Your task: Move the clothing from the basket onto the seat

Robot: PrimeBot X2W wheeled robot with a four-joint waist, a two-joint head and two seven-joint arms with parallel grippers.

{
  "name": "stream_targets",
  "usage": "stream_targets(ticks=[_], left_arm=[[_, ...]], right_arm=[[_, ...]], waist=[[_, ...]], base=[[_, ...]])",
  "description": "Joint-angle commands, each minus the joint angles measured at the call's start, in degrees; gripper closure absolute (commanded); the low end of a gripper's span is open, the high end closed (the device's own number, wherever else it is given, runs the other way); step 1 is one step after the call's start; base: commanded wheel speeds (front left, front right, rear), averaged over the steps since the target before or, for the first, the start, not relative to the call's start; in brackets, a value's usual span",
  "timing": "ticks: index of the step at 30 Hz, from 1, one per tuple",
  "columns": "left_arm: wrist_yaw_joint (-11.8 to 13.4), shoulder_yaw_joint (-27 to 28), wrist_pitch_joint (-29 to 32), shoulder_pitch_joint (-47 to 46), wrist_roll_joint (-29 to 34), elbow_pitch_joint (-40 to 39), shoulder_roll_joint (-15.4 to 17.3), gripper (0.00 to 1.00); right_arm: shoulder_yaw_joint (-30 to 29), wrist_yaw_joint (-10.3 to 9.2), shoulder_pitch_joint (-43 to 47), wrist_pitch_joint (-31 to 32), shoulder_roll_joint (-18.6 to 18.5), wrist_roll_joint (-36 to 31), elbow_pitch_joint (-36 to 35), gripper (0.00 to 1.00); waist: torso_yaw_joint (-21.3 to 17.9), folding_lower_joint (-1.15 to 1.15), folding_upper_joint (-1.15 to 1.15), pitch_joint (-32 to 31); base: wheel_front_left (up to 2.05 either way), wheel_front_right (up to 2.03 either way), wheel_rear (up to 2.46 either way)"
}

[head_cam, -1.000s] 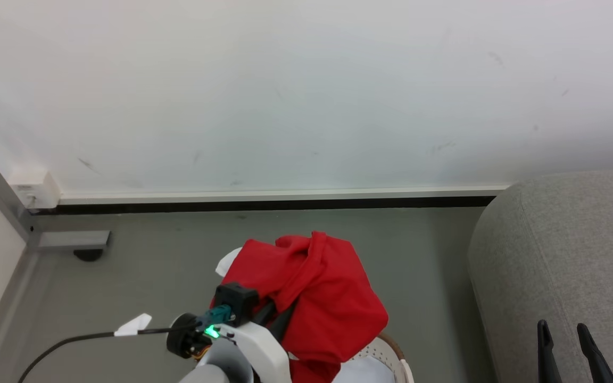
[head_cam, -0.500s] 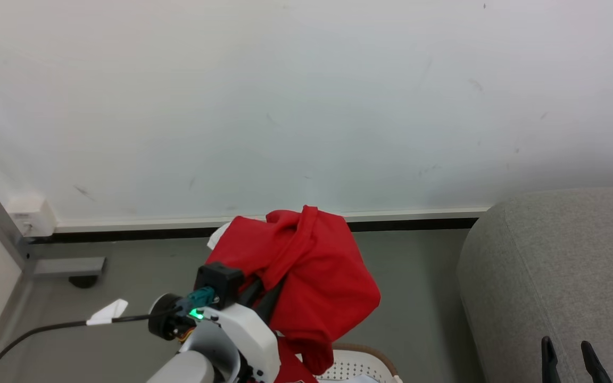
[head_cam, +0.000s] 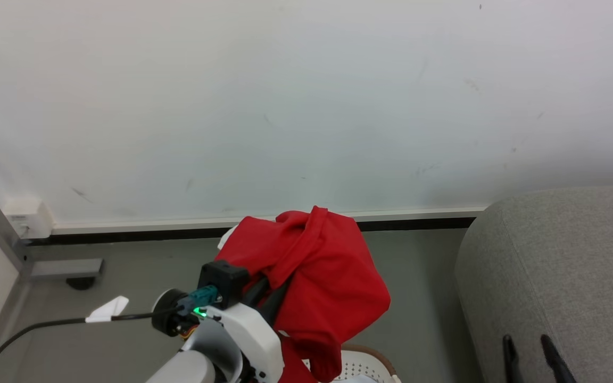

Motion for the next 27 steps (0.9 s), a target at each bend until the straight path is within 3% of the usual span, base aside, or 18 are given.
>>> stream_targets(ticks=[1,4,10,16,21,27], left_arm=[[0.2,0.0,-0.2,0.3,-0.5,-0.5,0.3,1.00],[0.2,-0.2,-0.1,0.2,-0.5,-0.9,0.3,1.00],[0.1,-0.6,0.1,-0.3,-0.7,-1.3,-0.3,1.00],[-0.2,-1.4,0.2,-1.2,-0.7,-1.5,-1.2,1.00],[-0.6,-2.1,0.0,-1.9,-0.8,-1.1,-2.0,1.00],[-1.3,-3.0,-0.3,-2.8,-1.1,-0.9,-3.2,1.00]], right_arm=[[0.8,-0.14,-0.3,-0.2,-0.1,0.8,-0.2,0.00],[7.7,-0.14,-1.7,0.5,-0.3,4.5,1.0,0.00],[19.9,-0.14,-6.9,9.0,-8.5,21.1,-2.1,0.00],[27.6,-0.14,-13.7,14.9,-14.9,31.4,-3.3,0.00],[33.2,-0.14,-19.5,16.6,-15.6,37.6,-1.4,0.00],[39.4,-0.14,-25.4,17.0,-13.4,44.1,3.1,0.00]], waist=[[0.0,0.00,0.00,0.0],[-0.2,0.00,0.00,0.0],[-0.3,0.00,0.00,0.1],[0.1,0.00,0.00,0.4],[0.6,0.00,0.00,0.7],[1.0,0.00,0.00,0.9]], base=[[0.00,0.00,0.00],[0.00,0.00,0.00],[0.00,0.00,0.00],[0.00,0.00,0.00],[0.00,0.00,0.00],[0.00,0.00,0.00]])
